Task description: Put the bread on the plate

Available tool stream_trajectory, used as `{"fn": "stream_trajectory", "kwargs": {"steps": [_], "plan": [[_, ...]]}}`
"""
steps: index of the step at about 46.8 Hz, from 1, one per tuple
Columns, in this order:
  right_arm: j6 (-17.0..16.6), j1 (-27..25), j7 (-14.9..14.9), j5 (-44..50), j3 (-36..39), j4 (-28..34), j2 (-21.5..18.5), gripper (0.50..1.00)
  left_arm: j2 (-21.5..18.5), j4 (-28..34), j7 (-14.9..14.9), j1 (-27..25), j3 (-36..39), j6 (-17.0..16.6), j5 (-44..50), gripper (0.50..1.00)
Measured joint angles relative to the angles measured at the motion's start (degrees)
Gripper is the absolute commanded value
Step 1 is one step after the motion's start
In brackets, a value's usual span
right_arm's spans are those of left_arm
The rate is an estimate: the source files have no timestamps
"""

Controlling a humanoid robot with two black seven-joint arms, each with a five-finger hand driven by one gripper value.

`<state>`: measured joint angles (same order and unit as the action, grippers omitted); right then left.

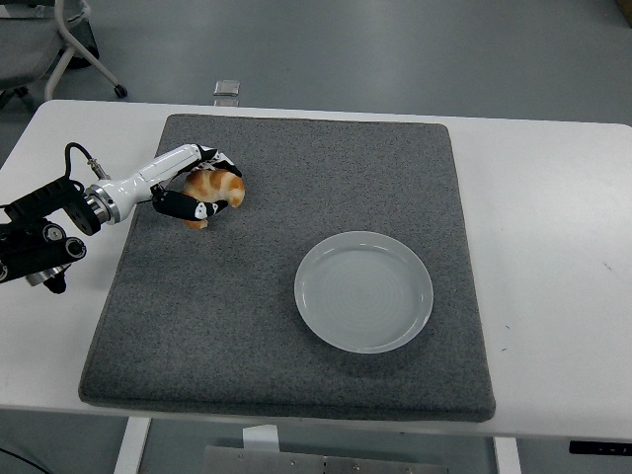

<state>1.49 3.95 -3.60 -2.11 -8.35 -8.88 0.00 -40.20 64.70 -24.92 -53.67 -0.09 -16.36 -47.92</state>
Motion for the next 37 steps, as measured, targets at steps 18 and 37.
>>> {"fn": "stream_trajectory", "kwargs": {"steps": [18,37], "plan": [[0.00,0.00,0.00,0.03,0.00,0.00,0.00,0.930,-3.02,-0.54,0.05,-0.53,-1.87,-0.05,0.07,0.500],[-0.03,0.00,0.00,0.01,0.00,0.00,0.00,0.930,-8.12,-2.89,0.11,-10.98,-1.60,3.25,-0.32,0.500]]}}
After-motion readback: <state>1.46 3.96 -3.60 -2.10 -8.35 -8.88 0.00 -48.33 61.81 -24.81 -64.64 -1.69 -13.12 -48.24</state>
